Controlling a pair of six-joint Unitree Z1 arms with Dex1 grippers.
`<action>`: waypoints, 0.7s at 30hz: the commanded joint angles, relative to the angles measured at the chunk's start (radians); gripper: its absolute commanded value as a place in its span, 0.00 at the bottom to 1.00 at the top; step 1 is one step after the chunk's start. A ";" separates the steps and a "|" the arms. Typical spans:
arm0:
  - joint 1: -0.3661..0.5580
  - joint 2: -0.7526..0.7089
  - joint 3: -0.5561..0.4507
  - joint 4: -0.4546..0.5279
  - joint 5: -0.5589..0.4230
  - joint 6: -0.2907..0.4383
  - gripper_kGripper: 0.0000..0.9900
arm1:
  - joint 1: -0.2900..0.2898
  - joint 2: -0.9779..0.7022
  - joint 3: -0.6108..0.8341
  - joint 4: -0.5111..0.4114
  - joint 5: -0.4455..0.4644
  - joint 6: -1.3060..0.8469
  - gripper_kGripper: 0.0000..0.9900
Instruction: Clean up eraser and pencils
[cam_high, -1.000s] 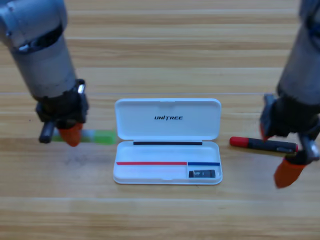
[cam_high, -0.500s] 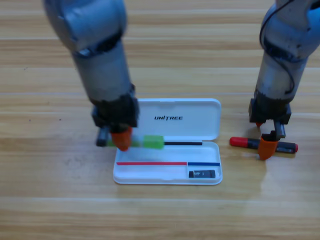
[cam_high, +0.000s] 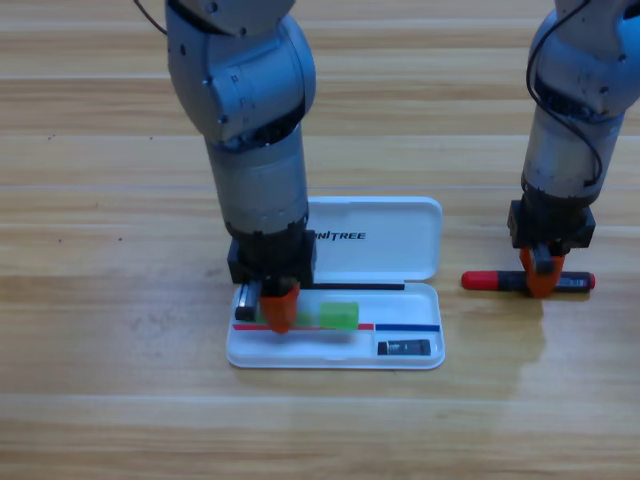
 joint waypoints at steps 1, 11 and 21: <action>-0.021 0.061 -0.003 0.012 -0.024 -0.014 0.00 | -0.019 0.067 0.042 0.025 0.036 -0.015 0.00; -0.021 0.075 0.000 0.012 -0.034 -0.020 0.00 | -0.019 0.060 0.030 0.025 0.044 -0.007 0.00; -0.021 0.083 0.006 0.012 -0.037 -0.023 0.58 | -0.009 -0.031 0.034 0.055 0.046 0.008 0.00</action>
